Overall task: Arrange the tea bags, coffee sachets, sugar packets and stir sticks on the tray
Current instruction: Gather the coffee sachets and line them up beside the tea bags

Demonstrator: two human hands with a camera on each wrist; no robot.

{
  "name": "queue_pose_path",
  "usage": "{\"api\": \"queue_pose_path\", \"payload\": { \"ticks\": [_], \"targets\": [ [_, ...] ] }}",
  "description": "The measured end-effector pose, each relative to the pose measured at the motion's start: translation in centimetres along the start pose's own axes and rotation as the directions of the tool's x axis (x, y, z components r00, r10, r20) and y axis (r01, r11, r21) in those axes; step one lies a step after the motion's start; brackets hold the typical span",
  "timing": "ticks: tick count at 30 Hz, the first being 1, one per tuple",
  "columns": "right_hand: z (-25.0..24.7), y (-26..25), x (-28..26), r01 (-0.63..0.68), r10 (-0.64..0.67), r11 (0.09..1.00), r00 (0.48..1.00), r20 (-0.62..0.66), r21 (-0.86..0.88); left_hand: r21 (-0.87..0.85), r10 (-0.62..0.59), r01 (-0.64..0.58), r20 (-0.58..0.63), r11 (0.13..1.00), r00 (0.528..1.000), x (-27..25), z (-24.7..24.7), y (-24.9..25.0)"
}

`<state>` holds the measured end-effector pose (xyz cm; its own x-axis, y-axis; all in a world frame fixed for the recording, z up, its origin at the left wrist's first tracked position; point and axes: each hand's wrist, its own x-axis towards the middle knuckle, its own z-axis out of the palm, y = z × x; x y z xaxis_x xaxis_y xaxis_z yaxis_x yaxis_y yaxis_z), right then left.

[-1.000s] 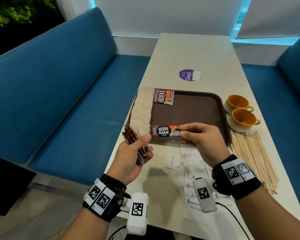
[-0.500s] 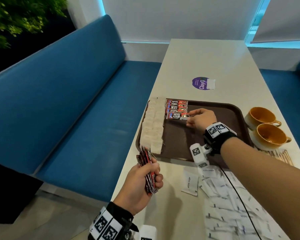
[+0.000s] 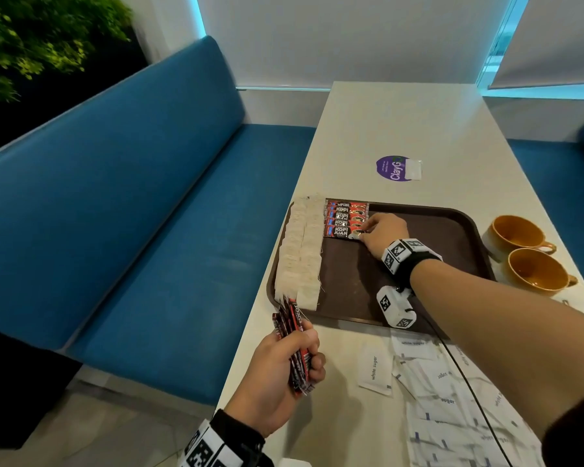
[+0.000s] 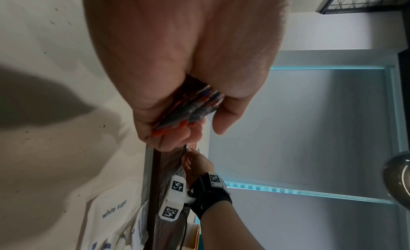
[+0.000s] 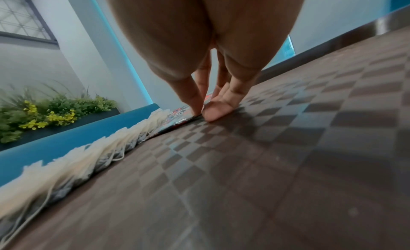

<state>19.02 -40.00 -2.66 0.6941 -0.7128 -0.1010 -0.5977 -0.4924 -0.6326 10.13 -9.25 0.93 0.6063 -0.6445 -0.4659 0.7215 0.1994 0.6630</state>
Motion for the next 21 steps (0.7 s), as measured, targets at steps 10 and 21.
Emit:
{"api": "queue_pose_path", "payload": {
  "ticks": [10, 21],
  "targets": [
    [-0.2, -0.3, 0.1, 0.006, -0.004, 0.998, 0.999, 0.034, -0.058, -0.022, -0.017, 0.017, -0.009, 1.000, 1.000, -0.2, -0.4, -0.4],
    [-3.6, -1.1, -2.0, 0.073, -0.076, 0.996, 0.996, 0.044, 0.059, -0.059, -0.008, 0.010, 0.021, 0.998, 1.000, -1.4, 0.0, 0.2]
  ]
}}
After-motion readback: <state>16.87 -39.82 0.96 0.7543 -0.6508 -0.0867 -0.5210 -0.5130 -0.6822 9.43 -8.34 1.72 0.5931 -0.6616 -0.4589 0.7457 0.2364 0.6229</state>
